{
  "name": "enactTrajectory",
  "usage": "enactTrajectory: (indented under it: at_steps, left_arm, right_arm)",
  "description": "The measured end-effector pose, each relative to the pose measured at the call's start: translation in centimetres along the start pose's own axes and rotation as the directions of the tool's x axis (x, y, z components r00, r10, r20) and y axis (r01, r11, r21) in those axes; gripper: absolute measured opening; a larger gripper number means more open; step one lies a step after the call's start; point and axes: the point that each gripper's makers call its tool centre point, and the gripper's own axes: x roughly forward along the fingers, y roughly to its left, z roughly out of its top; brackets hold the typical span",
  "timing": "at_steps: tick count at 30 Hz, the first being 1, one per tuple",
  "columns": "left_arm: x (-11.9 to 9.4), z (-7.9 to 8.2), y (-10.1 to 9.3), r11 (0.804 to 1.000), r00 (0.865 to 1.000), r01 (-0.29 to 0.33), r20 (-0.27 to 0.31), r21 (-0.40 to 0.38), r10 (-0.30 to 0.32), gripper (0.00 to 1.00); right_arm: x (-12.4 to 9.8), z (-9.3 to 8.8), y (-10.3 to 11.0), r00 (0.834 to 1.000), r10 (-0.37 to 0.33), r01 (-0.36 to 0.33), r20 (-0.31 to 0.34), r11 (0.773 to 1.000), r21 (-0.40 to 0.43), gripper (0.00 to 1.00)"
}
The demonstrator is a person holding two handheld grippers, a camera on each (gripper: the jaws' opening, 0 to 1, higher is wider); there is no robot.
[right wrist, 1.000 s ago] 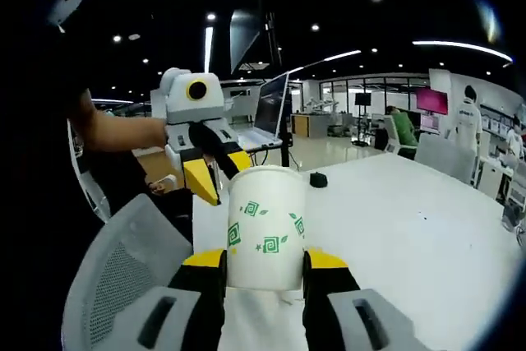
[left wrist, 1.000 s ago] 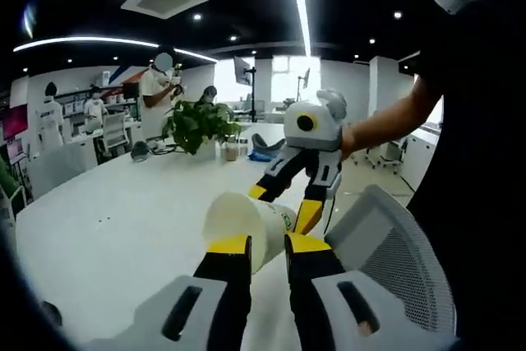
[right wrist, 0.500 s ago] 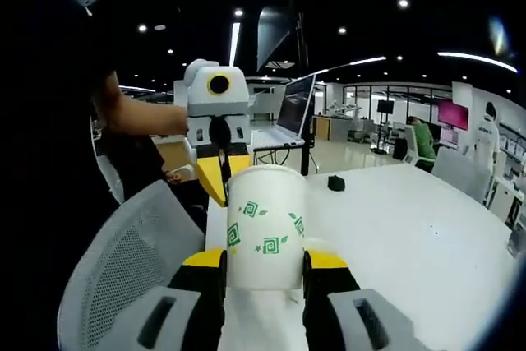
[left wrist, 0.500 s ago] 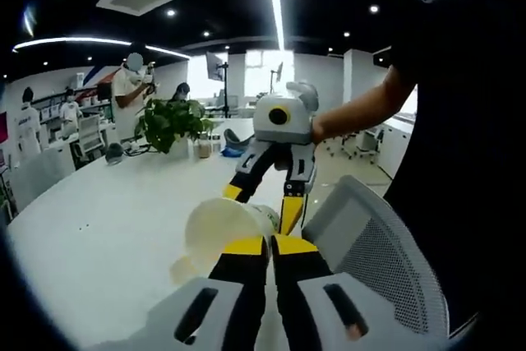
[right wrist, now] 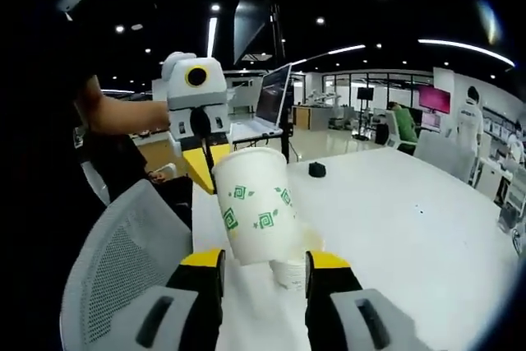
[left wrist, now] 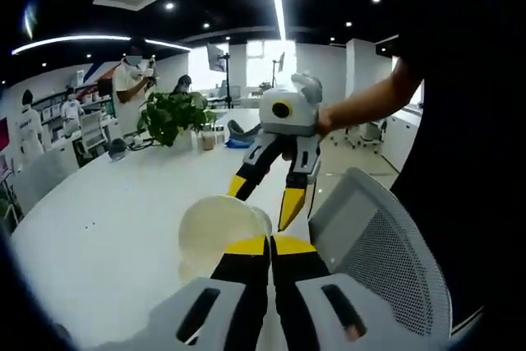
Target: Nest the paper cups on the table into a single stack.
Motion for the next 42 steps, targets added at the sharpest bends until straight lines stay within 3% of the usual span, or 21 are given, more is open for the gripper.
enactTrajectory:
  at_steps: [21, 33, 42]
  left_arm:
    - [-0.1, -1.4, 3.5, 0.997, 0.987, -0.055, -0.148, 0.050, 0.061, 0.00]
    - [0.3, -2.7, 4.8, 0.994, 0.970, -0.047, -0.231, 0.097, 0.069, 0.00]
    - [0.9, -3.8, 5.2, 0.995, 0.957, -0.018, -0.288, 0.101, 0.046, 0.00]
  right_arm:
    - [-1.1, -3.3, -1.8, 0.988, -0.127, 0.137, -0.086, 0.984, 0.118, 0.55]
    - [-1.9, -5.2, -3.0, 0.960, -0.260, 0.275, -0.107, 0.945, 0.178, 0.61]
    - [-2.1, -5.7, -2.1, 0.953, -0.287, 0.302, -0.100, 0.930, 0.211, 0.62]
